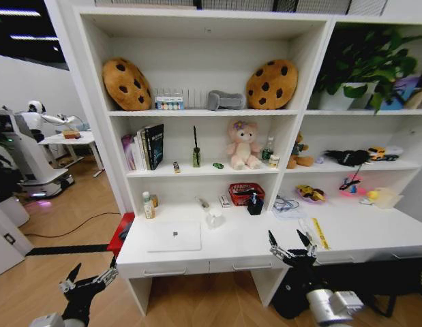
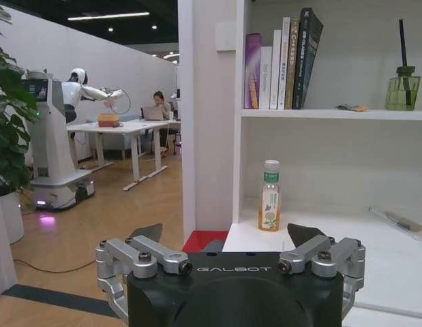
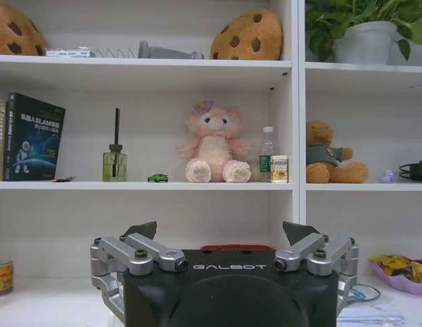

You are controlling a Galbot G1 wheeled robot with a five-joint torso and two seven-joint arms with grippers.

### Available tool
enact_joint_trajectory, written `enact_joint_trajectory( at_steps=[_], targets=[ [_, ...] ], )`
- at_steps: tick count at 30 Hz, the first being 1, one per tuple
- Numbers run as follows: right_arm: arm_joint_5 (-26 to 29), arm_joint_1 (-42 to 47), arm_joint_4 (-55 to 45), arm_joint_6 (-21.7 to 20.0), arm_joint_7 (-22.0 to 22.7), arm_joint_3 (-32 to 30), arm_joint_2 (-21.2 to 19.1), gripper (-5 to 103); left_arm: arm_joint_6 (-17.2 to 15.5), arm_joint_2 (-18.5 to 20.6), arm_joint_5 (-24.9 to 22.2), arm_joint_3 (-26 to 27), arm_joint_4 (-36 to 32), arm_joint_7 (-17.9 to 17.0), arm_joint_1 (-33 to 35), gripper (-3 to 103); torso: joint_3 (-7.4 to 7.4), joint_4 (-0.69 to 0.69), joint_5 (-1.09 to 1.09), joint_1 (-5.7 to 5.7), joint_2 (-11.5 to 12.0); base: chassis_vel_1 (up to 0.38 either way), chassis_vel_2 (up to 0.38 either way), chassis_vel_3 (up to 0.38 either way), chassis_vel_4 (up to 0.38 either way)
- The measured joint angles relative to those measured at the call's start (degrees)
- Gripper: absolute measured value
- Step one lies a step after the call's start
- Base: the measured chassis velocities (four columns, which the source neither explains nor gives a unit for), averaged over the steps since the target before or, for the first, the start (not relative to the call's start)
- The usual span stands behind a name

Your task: Organize the objects on the table.

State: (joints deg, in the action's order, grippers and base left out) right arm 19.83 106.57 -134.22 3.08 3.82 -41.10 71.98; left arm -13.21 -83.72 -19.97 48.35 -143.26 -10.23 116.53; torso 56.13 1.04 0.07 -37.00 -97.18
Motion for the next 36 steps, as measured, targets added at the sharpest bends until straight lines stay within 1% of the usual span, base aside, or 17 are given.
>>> enact_joint_trajectory(
  at_steps=[2, 3, 4, 5, 6, 7, 8, 13, 14, 15, 17, 18, 20, 21, 23, 27, 36],
  targets=[
    [0.0, -0.01, -0.01, 0.0, 0.0, 0.0, 0.0, 100, 0.0, 0.01, 0.0, 0.01, 0.02, -0.05, 0.0, 100, 0.0, -0.04, -0.17, 0.0, 0.0, 0.391, -0.33, -0.411, 0.335],
    [0.0, -0.01, 0.0, 0.0, 0.0, 0.0, 0.0, 100, -0.01, 0.0, 0.0, 0.0, 0.01, -0.04, 0.0, 100, -0.01, -0.03, -0.03, 0.01, -0.01, 0.397, -0.274, -0.411, 0.331],
    [0.0, -0.01, 0.0, 0.0, 0.0, 0.01, 0.0, 100, 0.0, -0.01, 0.0, 0.0, 0.0, -0.03, 0.0, 100, -0.01, -0.02, 0.03, 0.02, -0.01, 0.406, -0.274, -0.411, 0.303],
    [0.0, -0.01, 0.0, 0.0, 0.0, 0.01, 0.0, 100, 0.0, -0.01, 0.0, 0.0, 0.0, -0.03, 0.0, 100, -0.01, -0.02, 0.03, 0.02, -0.01, 0.406, -0.274, -0.411, 0.303],
    [0.0, 0.04, 0.0, 0.0, 0.0, 0.0, 0.0, 100, -0.01, 0.0, 0.0, 0.0, 0.01, -0.02, 0.0, 100, -0.01, -0.02, -0.07, 0.03, -0.01, 0.406, -0.311, -0.405, 0.303],
    [0.0, 0.0, -0.01, 0.0, -0.01, 0.01, 0.0, 100, -0.01, 0.0, 0.0, 0.02, 0.01, -0.06, 0.0, 100, -0.02, -0.08, -0.13, 0.04, -0.02, 0.273, -0.065, -0.219, 0.29],
    [0.0, 0.03, -0.01, 0.0, -0.01, 0.01, 0.0, 100, -0.01, 0.0, 0.0, 0.02, 0.01, -0.06, 0.01, 100, -0.02, -0.05, -0.09, 0.05, -0.03, 0.23, -0.065, -0.203, 0.16],
    [0.0, 0.05, -0.01, 0.0, 0.0, 0.01, 0.01, 100, -0.01, 0.0, 0.0, 0.0, 0.01, -0.05, 0.01, 100, -0.02, 0.02, -0.07, 0.05, -0.04, 0.088, -0.036, -0.177, 0.111],
    [0.0, 0.05, 0.0, 0.0, 0.0, 0.0, 0.0, 100, -0.01, 0.0, 0.0, -0.01, 0.02, -0.05, 0.01, 100, -0.01, 0.01, -0.1, 0.03, -0.01, -0.03, -0.011, -0.048, 0.072],
    [0.0, 0.04, 0.0, 0.0, 0.02, -0.01, 0.0, 100, 0.0, 0.0, 0.0, -0.02, 0.02, -0.02, 0.0, 100, 0.0, 0.02, -0.04, 0.01, 0.01, -0.081, -0.011, 0.042, 0.005],
    [0.0, 0.01, 0.0, 0.0, 0.02, -0.01, 0.0, 100, -0.01, 0.0, 0.0, -0.02, 0.02, 0.0, 0.0, 100, 0.02, -0.01, -0.01, -0.04, 0.03, -0.094, -0.021, 0.042, -0.081],
    [0.0, -0.02, 0.0, 0.0, 0.02, 0.0, 0.0, 100, -0.01, 0.0, 0.0, -0.02, 0.02, 0.0, 0.0, 100, 0.03, -0.06, -0.1, -0.09, 0.06, -0.077, 0.041, 0.117, -0.042],
    [0.0, -0.06, 0.0, 0.0, 0.02, 0.0, 0.0, 100, -0.01, -0.01, 0.0, -0.01, 0.02, 0.0, 0.0, 100, 0.03, -0.1, -0.04, -0.09, 0.06, -0.049, 0.064, 0.156, -0.033],
    [0.0, -0.06, 0.0, 0.0, 0.02, 0.0, 0.0, 100, -0.01, -0.01, 0.0, -0.01, 0.02, 0.0, 0.0, 100, 0.03, -0.1, -0.04, -0.09, 0.06, -0.02, 0.087, 0.156, -0.023],
    [0.0, -0.06, 0.0, 0.0, 0.02, 0.0, 0.0, 100, -0.01, -0.01, 0.0, -0.01, 0.02, -0.01, 0.0, 100, 0.03, -0.03, -0.08, -0.08, 0.05, -0.01, 0.015, 0.027, -0.012],
    [0.0, -0.03, 0.0, 0.0, 0.02, 0.0, 0.0, 100, -0.01, -0.01, 0.0, -0.01, 0.02, -0.01, 0.0, 100, 0.0, 0.0, -0.07, -0.01, 0.01, 0.007, -0.003, -0.013, 0.001],
    [0.0, -0.02, 0.0, 0.0, 0.02, 0.0, 0.0, 100, 0.0, -0.01, 0.0, 0.0, 0.02, -0.01, 0.0, 100, 0.0, -0.03, -0.07, -0.01, 0.01, 0.006, 0.0, -0.004, -0.001]
  ],
)
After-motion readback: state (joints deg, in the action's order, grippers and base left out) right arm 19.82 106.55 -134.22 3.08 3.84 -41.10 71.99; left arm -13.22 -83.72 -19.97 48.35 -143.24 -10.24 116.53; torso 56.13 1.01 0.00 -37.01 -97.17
